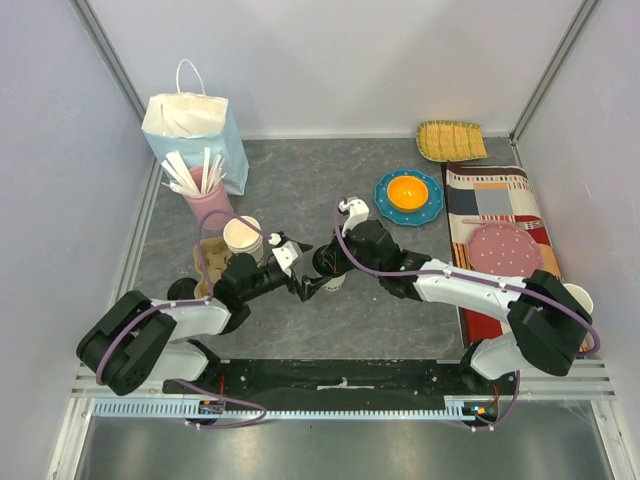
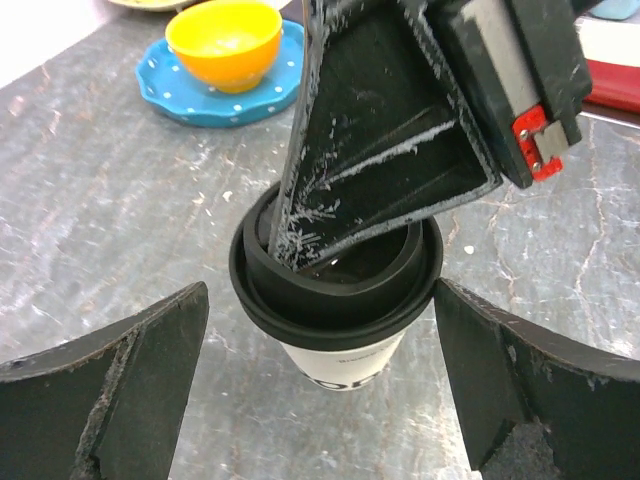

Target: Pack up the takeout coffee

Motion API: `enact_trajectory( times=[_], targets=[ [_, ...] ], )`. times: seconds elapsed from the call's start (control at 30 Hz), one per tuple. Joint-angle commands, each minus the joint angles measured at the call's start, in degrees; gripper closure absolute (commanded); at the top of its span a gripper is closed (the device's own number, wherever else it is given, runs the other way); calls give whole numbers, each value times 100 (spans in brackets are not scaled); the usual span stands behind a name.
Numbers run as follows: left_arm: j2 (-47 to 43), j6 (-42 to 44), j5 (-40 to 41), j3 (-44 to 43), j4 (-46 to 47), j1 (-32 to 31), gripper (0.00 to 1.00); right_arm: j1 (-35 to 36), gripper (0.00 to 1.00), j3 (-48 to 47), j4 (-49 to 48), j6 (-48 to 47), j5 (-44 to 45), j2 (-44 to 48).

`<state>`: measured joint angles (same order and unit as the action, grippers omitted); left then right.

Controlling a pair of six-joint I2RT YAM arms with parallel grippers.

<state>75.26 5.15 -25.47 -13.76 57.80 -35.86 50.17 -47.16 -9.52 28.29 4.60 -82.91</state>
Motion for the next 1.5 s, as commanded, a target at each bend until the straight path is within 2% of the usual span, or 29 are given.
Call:
enact_trajectory(
  times=[0.0,0.13,0.3,0.43,0.5,0.6,0.7,0.73,0.8,0.83,0.9,1.2,1.47],
  targets=[
    [-275,1030,43,-224,-225,44,0,106,100,330,724,-237,181,-146],
    [-547,1296,-81,-233,-558,44,0,142,100,356,671,-201,216,-111],
    [-864,919,-168,-434,-945,219,0,151,100,409,636,-166,269,-76],
    [-970,541,-781,-1022,-1884,500,1,142,100,549,478,-79,261,-49],
    [-987,461,-1081,-1532,-2885,536,1,142,100,628,390,-52,243,-32],
    [-996,487,-1679,-2164,-4159,545,8,142,100,681,302,-34,225,-5],
    [-987,452,-1943,-2806,-5233,553,29,142,100,681,240,-35,217,21],
    [-979,426,-1987,-2947,-5409,553,47,142,100,690,231,-26,234,21],
    [-952,417,-2066,-3325,-5926,553,71,142,100,673,222,-34,234,38],
    [-883,347,-1997,-3431,-6043,553,98,151,100,664,214,-26,234,39],
    [-803,13,-1725,-3581,-6192,553,98,142,100,673,214,1,217,73],
    [-574,-145,-1075,-3370,-6299,553,98,133,100,734,187,27,217,179],
    [40,-313,-1065,-2905,-6088,510,98,133,100,813,64,88,208,205]
  ],
)
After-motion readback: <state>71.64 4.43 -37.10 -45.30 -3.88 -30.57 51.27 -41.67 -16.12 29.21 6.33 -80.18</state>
